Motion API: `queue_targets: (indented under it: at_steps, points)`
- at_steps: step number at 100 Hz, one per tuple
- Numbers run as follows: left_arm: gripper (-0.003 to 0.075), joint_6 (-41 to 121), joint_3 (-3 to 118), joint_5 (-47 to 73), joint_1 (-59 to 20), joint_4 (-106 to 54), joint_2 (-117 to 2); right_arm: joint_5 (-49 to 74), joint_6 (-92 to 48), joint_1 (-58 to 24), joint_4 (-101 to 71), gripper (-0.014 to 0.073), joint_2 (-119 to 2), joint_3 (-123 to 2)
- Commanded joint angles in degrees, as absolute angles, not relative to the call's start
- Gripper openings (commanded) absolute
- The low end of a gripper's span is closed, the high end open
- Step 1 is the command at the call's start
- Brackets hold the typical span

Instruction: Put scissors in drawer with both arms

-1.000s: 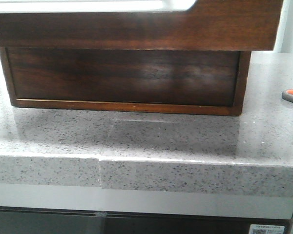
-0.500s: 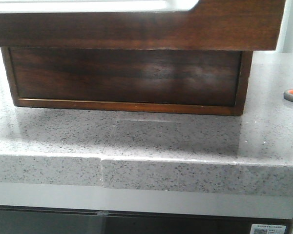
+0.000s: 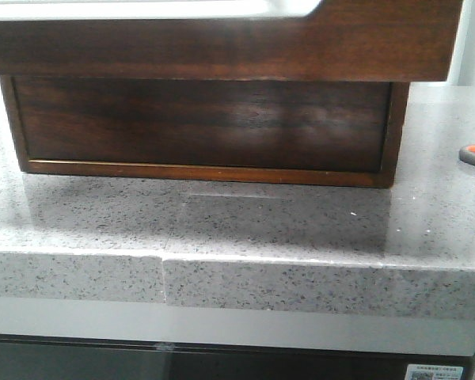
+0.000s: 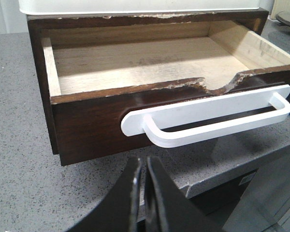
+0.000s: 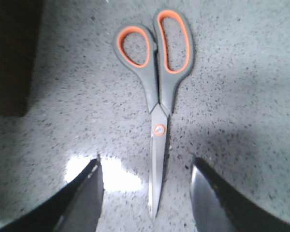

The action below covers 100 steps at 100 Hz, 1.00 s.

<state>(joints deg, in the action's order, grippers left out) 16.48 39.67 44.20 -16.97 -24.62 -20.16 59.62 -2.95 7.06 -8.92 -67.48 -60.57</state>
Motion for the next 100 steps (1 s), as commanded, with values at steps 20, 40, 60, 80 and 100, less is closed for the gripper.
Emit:
queue_targets:
  at_steps: [20, 40, 60, 80, 100]
  points:
    - [-0.0020, 16.7, 41.7, 40.4, -19.1, -25.9, -21.2, 55.9, -2.9, 3.1, -5.5, 0.0398, -75.2, -64.7]
    - [-0.0020, 16.7, 41.7, 40.4, -19.1, -25.9, -21.2, 55.2, -1.5, 1.1, 0.0, 0.0419, -79.9, -64.7]
    - [-0.0020, 16.7, 41.7, 40.4, -19.1, -26.7, -21.2, 52.8, 0.0, 1.9, 1.8, 0.0419, -82.7, -64.7]
    - [-0.0020, 16.7, 41.7, 40.4, -19.1, -26.9, -21.2, 51.8, 0.0, 1.9, 1.8, 0.0418, -85.5, -64.7]
    - [-0.0020, 16.7, 41.7, 40.4, -19.1, -26.9, -21.2, 49.6, 0.4, 2.3, 1.9, 0.0416, -87.5, -64.7]
